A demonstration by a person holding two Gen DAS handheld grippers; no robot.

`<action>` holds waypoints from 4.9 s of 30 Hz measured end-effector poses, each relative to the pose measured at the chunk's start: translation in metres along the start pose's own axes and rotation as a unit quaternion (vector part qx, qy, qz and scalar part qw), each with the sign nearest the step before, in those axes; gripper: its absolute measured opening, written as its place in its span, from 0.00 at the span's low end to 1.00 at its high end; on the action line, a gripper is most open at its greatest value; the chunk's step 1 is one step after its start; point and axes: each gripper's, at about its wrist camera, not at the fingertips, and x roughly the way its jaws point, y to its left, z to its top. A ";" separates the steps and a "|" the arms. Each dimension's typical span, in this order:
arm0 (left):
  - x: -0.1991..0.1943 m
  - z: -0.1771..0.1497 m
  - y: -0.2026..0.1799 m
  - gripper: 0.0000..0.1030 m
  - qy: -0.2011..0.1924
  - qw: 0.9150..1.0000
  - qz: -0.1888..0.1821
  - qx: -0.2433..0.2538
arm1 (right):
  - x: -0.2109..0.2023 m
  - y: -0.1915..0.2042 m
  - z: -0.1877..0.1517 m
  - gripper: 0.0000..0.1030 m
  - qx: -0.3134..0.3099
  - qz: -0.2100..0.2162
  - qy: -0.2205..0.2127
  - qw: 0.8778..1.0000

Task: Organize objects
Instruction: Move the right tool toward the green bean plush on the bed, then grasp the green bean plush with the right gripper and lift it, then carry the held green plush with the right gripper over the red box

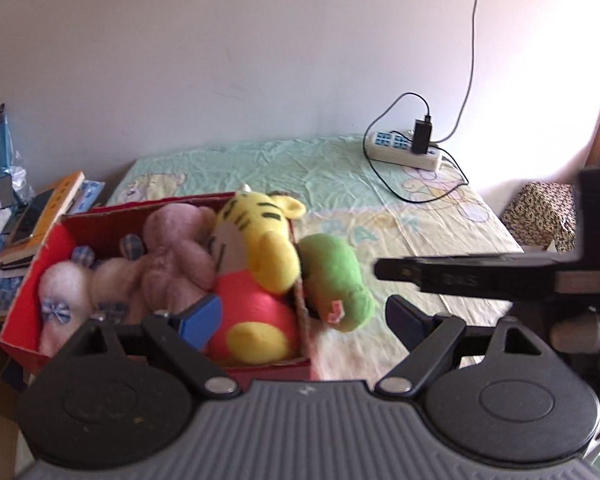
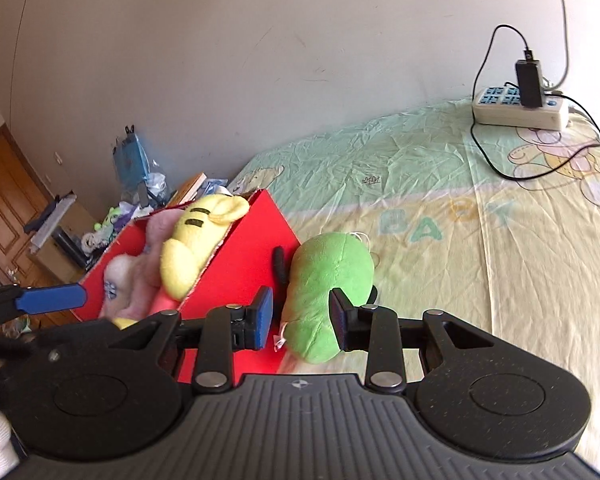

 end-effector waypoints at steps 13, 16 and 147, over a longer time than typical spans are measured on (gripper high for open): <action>-0.009 -0.015 -0.009 0.85 0.017 1.000 -0.001 -0.004 | 0.064 0.015 -0.010 0.32 -0.162 -0.026 0.004 0.986; -0.008 -0.013 -0.014 0.85 0.015 1.000 -0.009 0.001 | 0.061 0.007 -0.013 0.32 -0.176 -0.039 0.004 0.984; 0.006 -0.005 0.228 0.62 -0.021 0.996 -0.086 0.012 | 0.111 0.177 0.015 0.47 0.059 0.168 0.037 0.983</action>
